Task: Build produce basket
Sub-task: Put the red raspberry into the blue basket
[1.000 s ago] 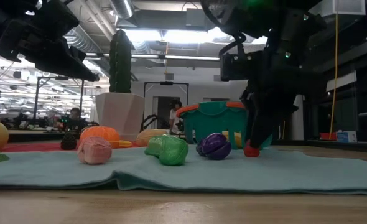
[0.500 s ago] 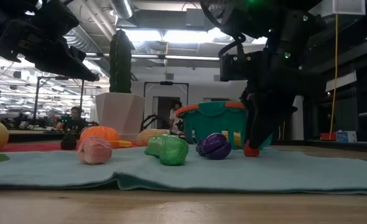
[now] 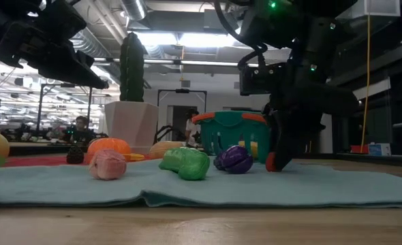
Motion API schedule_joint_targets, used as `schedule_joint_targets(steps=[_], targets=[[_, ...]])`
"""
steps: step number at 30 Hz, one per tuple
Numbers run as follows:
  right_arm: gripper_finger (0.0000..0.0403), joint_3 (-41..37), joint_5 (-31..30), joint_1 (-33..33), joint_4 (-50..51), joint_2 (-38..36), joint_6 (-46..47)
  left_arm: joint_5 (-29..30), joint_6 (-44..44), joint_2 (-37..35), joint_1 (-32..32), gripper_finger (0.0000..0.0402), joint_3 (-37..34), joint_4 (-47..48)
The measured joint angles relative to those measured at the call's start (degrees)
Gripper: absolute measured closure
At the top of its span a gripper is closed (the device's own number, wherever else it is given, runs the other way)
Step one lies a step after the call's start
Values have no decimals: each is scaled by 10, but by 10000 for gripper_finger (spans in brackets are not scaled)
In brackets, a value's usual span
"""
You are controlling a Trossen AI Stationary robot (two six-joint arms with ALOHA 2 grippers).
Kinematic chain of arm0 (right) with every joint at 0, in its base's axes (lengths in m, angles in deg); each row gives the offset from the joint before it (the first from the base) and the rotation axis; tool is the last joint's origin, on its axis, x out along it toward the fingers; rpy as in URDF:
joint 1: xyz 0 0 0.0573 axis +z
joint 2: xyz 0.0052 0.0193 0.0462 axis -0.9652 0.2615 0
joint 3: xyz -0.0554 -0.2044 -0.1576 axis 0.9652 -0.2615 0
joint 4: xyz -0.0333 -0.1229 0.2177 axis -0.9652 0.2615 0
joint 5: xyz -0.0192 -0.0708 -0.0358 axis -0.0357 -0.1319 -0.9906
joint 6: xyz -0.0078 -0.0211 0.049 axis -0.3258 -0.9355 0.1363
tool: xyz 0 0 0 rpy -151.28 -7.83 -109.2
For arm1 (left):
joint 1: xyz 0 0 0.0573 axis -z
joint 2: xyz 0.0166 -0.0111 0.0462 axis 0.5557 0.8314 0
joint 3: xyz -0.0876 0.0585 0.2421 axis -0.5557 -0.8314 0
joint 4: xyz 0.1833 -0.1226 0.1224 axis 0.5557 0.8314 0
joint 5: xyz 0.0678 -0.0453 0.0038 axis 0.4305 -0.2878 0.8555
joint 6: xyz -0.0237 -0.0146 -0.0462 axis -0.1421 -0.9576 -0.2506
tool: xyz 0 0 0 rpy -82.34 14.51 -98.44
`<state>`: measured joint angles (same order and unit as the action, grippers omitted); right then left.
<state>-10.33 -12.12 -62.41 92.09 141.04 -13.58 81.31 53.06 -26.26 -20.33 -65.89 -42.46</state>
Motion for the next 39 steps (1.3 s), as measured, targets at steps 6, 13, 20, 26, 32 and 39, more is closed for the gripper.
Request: schedule_joint_targets(steps=[6,13,20,26,32,39], targets=[[256,0,-4,0,0,0,0,0,0,0,0,401,0,0],[282,0,-4,0,0,0,4,0,0,0,0,401,0,0],[319,0,-4,0,1,0,17,0,0,0,0,401,0,0],[316,0,-1,0,3,0,19,0,0,0,0,401,0,0],[319,5,3,0,9,0,20,0,0,0,0,401,0,0],[320,35,4,0,44,0,19,0,0,0,0,401,0,0]])
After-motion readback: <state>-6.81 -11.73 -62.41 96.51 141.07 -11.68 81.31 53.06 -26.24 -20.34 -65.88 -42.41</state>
